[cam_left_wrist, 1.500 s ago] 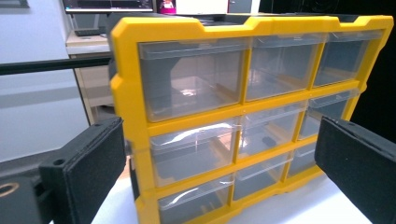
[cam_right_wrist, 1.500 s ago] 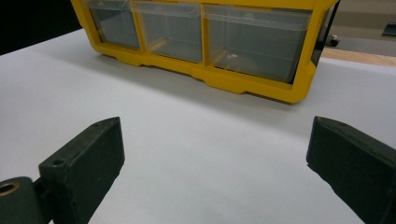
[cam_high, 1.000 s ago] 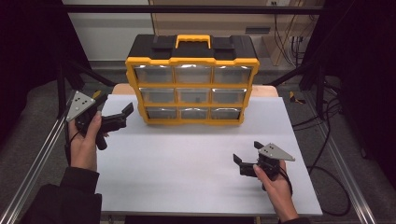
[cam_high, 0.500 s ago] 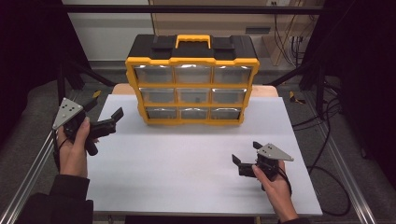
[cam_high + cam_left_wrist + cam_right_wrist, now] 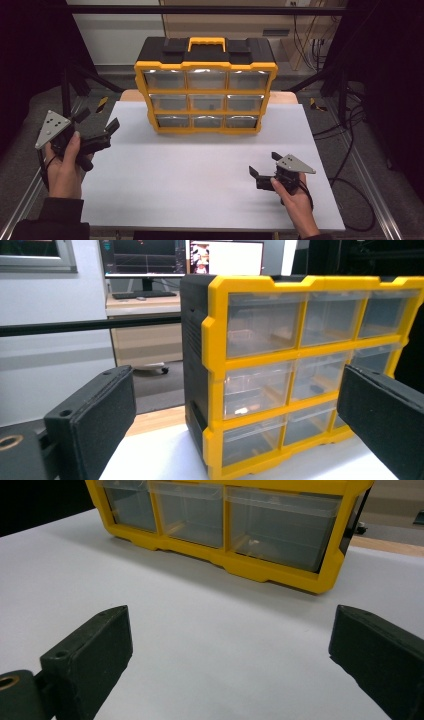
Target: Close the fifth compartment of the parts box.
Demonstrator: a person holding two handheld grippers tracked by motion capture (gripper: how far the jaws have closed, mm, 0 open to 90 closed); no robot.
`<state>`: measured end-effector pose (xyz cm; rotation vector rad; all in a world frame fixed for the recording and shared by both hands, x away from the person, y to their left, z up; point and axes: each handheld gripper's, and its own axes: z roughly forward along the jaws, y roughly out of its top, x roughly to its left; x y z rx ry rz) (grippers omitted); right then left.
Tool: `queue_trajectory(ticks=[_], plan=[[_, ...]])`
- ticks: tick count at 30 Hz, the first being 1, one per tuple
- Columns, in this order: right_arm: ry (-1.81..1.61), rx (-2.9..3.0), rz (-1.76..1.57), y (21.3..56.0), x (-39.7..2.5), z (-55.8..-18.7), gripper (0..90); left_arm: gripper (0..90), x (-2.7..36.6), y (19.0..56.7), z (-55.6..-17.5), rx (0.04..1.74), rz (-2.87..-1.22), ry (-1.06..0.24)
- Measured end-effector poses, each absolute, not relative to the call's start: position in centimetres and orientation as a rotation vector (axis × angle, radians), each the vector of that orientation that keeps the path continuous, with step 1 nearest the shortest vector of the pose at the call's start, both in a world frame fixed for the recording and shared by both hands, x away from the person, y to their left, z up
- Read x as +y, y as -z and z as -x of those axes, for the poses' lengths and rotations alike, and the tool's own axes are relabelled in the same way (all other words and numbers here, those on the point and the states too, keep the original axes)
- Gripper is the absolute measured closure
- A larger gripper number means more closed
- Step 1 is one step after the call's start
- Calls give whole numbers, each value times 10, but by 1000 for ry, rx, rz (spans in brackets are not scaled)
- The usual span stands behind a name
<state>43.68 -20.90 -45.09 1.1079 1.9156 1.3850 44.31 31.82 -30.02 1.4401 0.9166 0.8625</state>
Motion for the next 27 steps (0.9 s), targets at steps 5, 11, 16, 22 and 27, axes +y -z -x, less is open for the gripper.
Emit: queue_trajectory(ticks=[5,11,16,22,27], plan=[[-1368,1916,-1109,452,-211,-434,40,18,321,302,-441,931,-1471,-871],[-1350,1918,-1117,453,-214,-433,38,18,321,316,-437,939,-1529,-873],[-1397,1916,-1116,452,-217,-429,39,26,323,326,-430,950,-1502,-897],[-1398,1922,-1092,452,-219,-428,73,25,327,339,-426,955,-1503,-878],[-1412,1927,-1062,450,-226,-423,82,28,337,357,-425,988,-1468,-873]])
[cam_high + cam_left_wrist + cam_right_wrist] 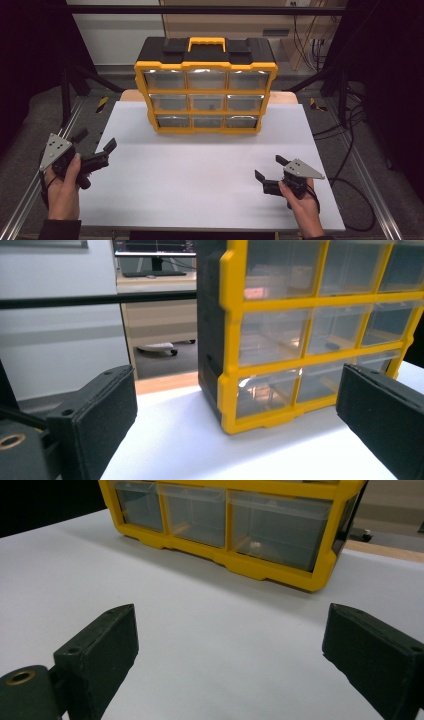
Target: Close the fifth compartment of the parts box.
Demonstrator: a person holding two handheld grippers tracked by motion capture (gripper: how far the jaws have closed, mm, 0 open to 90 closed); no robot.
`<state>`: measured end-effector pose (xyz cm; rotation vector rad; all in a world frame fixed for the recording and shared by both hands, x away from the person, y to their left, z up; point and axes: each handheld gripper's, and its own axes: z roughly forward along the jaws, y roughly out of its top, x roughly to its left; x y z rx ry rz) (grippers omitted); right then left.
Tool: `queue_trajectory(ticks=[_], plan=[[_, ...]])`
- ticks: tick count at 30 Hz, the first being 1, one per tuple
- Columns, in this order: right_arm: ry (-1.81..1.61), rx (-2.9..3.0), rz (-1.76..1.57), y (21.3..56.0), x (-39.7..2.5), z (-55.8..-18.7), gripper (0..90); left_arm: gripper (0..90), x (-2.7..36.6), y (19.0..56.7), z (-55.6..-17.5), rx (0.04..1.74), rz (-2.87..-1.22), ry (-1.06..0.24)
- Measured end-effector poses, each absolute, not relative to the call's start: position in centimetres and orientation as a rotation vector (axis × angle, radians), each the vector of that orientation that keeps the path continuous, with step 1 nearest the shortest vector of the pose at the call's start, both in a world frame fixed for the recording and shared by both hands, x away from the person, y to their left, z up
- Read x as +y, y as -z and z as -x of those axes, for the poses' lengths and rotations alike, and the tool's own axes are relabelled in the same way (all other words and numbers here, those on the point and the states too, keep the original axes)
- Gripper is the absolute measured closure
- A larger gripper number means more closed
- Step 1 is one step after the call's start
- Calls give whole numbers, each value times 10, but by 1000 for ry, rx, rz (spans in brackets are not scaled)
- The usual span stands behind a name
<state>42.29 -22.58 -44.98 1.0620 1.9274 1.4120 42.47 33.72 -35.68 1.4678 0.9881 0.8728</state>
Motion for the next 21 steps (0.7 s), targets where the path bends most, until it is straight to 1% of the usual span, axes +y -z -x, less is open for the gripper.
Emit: queue_trajectory(ticks=[5,8,13,21], plan=[[-1406,1921,-1038,449,-232,-421,88,29,346,377,-420,1014,-1464,-862],[-1408,1923,-1033,450,-233,-421,87,38,349,384,-414,1007,-1441,-866],[-1436,1912,-1047,450,-235,-420,82,31,354,396,-412,1023,-1448,-863],[-1441,1901,-1050,451,-235,-420,72,32,348,417,-415,1027,-1497,-848]])
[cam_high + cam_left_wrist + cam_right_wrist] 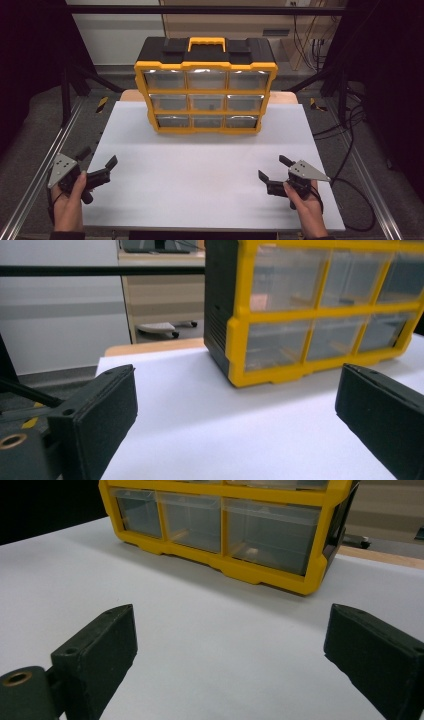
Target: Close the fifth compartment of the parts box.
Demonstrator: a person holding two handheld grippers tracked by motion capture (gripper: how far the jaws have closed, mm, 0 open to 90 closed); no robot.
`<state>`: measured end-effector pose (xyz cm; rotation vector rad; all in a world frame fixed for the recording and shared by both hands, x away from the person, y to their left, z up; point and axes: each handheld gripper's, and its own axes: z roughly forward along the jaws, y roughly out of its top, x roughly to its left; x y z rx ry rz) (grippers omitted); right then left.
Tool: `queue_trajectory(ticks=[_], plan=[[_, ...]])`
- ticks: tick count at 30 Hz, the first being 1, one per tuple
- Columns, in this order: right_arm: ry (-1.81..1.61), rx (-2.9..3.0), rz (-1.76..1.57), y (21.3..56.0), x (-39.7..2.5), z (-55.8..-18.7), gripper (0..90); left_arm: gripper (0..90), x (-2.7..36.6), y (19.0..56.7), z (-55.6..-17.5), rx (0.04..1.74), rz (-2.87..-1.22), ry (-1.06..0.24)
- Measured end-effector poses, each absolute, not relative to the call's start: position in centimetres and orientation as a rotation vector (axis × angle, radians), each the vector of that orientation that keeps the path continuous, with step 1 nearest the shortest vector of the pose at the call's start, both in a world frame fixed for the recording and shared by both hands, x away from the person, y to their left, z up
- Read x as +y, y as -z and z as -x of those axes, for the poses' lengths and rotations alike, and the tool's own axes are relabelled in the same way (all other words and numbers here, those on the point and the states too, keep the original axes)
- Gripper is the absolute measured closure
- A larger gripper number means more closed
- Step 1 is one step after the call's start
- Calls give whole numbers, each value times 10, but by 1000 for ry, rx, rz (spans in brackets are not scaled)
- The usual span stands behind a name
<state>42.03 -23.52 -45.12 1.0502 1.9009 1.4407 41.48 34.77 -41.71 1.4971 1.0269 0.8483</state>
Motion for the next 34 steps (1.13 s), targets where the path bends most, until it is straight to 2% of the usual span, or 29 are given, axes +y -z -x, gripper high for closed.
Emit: queue_trajectory(ticks=[26,34], plan=[[-1442,1907,-1056,457,-235,-421,47,35,311,449,-412,986,-1575,-686],[-1434,1923,-1086,461,-235,-425,44,33,290,454,-410,944,-1670,-647]])
